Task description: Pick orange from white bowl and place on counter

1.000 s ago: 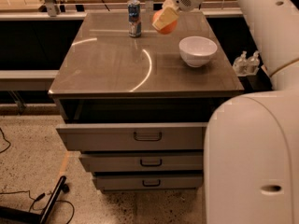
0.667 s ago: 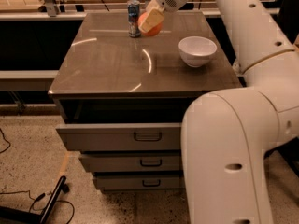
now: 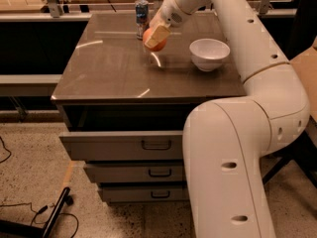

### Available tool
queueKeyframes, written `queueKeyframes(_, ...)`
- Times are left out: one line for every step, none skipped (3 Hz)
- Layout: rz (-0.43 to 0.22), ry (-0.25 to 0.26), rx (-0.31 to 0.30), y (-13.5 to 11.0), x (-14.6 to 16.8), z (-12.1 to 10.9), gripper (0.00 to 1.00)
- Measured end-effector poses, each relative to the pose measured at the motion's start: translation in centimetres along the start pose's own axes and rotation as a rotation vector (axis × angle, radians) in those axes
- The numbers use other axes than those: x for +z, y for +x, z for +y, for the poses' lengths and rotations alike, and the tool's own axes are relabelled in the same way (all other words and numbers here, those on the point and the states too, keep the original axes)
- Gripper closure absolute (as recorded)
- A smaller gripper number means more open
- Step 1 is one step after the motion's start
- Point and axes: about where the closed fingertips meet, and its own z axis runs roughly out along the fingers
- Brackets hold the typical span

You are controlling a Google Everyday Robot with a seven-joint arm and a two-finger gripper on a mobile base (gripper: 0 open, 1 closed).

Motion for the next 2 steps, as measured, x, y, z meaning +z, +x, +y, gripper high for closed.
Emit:
queueKeyframes(0.035,-0.029,0.016,2.8,1.7,0.2,0.13)
queueKeyframes(0.060,-0.038,0.039,5.0,2.4,0.1,0.00)
